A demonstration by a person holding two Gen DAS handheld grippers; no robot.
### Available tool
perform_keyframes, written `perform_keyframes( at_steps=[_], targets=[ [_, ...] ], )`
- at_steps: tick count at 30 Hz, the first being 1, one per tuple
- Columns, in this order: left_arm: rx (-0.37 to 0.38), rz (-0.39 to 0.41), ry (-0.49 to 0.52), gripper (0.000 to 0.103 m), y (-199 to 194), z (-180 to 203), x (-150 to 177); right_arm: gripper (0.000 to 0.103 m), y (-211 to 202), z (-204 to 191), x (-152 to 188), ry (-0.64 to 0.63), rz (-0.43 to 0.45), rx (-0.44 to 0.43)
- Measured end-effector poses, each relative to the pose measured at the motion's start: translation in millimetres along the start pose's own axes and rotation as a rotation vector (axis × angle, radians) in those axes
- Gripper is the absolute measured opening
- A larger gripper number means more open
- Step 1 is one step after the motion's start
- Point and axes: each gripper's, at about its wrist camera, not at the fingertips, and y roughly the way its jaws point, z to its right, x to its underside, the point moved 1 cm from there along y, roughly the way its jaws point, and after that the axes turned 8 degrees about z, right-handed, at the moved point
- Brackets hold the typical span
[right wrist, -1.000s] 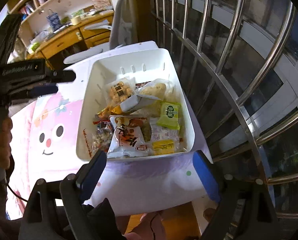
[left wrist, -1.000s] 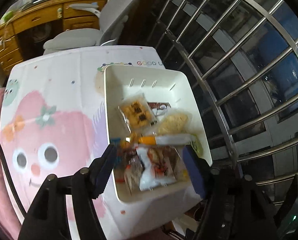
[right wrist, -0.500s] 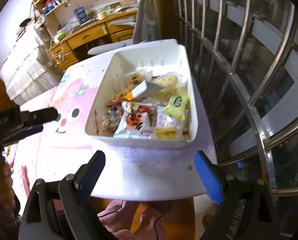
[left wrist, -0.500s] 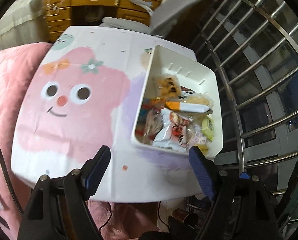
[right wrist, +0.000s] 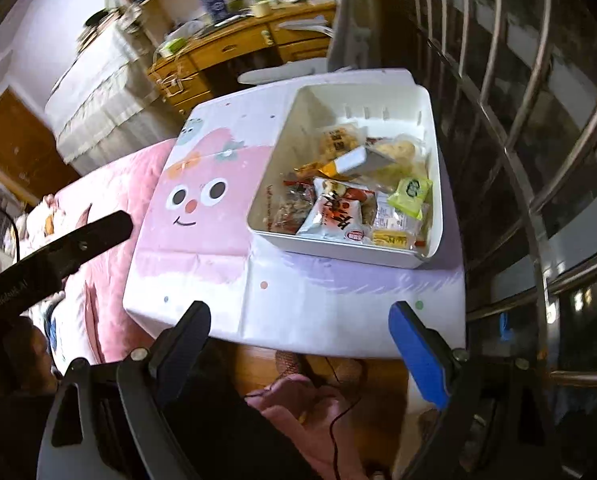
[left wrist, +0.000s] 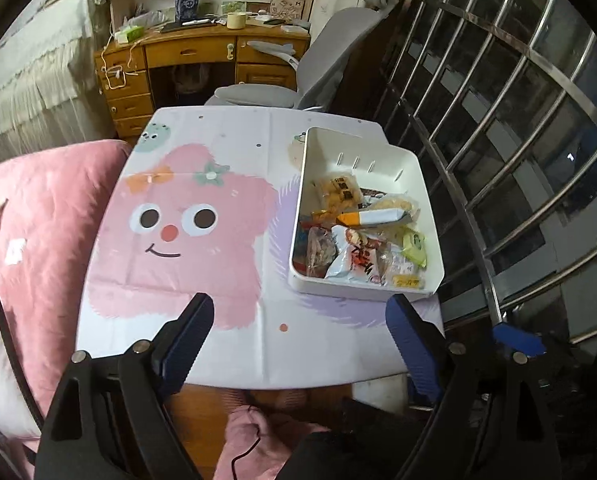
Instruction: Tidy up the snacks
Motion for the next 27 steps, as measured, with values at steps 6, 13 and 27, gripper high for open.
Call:
perform_keyframes(
  at_steps=[6,13,27],
  targets=[
    [-0.031,0.049,0.012,0.088,-27,2,10,0.091,-23,-13,9,-0.025,0.021,0.012],
    [-0.097,0.086,0.047,0.096,-40,3,24,0.092,-37,-16,19,-0.008,0.072,0.078],
    [-0.175,0.074,0.033,0.102,-36,-15,29,0.103,-36,-30,21,-0.054,0.113,0.126]
  ],
)
